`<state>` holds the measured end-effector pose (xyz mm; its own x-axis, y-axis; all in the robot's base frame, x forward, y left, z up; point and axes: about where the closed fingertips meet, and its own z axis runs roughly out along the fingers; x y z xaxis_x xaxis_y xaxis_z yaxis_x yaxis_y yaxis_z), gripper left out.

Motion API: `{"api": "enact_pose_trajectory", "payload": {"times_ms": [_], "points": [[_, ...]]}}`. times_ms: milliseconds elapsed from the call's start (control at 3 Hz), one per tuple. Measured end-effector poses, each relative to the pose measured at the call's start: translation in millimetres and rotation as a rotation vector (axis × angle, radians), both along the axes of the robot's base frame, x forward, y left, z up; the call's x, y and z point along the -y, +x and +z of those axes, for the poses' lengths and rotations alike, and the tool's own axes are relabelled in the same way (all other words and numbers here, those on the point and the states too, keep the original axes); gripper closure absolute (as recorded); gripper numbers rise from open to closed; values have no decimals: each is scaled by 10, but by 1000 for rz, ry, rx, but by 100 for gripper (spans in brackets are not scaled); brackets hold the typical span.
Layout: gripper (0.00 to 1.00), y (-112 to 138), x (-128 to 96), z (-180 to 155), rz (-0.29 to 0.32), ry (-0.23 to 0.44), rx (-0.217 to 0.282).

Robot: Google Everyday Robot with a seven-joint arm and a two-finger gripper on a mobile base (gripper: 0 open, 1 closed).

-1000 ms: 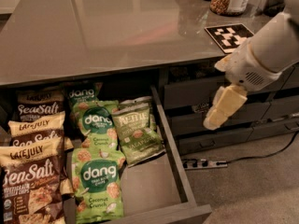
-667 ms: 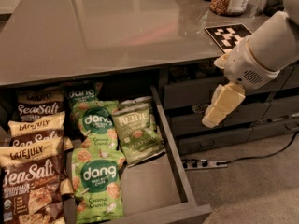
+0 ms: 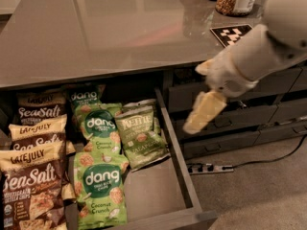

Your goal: Pick green jalapeno chip bag from top drawer and place on counter

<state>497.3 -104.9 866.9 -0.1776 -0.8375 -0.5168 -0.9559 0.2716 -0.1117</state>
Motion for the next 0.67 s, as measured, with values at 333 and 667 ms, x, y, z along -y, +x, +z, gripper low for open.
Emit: {"api": "enact_pose_trajectory", "payload": {"times_ms": [333, 667], "points": [[0, 118, -669, -302, 67, 135, -7], [0, 210, -1069, -479, 88, 217, 0]]}}
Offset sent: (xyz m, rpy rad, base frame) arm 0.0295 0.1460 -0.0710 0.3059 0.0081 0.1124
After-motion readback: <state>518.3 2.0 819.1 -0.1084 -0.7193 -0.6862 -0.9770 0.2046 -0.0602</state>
